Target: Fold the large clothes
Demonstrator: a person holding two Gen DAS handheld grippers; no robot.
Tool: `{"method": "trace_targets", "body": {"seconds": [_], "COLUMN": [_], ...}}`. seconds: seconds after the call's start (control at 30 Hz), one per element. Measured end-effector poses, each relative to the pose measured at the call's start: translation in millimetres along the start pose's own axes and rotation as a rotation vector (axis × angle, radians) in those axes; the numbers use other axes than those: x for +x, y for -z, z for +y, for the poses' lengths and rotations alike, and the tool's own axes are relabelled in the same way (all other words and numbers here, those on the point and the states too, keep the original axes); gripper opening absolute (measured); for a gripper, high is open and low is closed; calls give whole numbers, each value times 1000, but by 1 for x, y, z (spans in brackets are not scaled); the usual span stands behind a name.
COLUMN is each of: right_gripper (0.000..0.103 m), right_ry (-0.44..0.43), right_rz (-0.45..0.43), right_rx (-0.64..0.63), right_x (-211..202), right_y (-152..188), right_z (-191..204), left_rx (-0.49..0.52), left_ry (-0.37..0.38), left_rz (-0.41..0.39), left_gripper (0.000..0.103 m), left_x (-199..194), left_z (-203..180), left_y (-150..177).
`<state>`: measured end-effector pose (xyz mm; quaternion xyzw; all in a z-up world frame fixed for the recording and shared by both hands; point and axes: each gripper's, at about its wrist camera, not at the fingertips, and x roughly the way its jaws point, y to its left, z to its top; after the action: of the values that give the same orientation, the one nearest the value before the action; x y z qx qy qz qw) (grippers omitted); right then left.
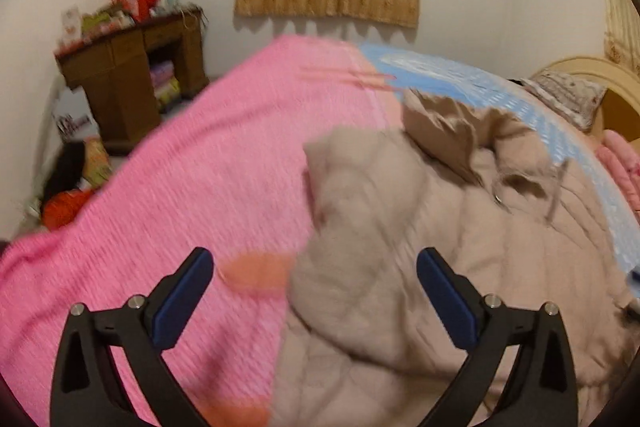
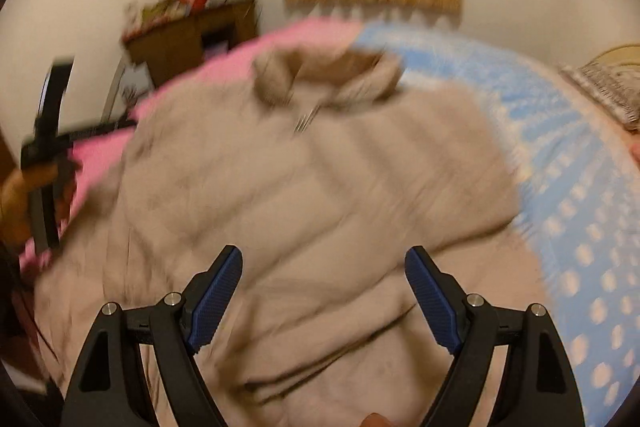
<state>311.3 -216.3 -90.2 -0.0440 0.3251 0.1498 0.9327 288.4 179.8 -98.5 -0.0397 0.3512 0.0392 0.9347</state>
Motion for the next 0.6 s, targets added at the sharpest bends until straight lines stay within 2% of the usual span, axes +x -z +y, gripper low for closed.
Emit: {"method": "trace_targets", "body": {"seconds": [0.1, 0.17, 0.23, 0.4, 0.6], "right_gripper": [84, 84, 84, 84, 84], "right_ry": [66, 101, 93, 106, 129], "right_rz": [-14, -3, 42, 204, 178], "right_rx": [29, 104, 152, 148, 152], "right_x": [10, 32, 60, 124, 134], "right_y": [-30, -49, -56, -41, -25], "right_z": [-23, -52, -73, -91, -94], "left_rx": [26, -3, -49, -9, -9], "left_ry": [-69, -125, -117, -156, -175], "left_rz": [24, 85, 137, 157, 193], "left_gripper": [103, 103, 103, 103, 103], "left_x": [28, 58, 73, 83, 99], "left_z": [-4, 5, 13, 5, 4], "left_y": [-8, -9, -6, 2, 0]}}
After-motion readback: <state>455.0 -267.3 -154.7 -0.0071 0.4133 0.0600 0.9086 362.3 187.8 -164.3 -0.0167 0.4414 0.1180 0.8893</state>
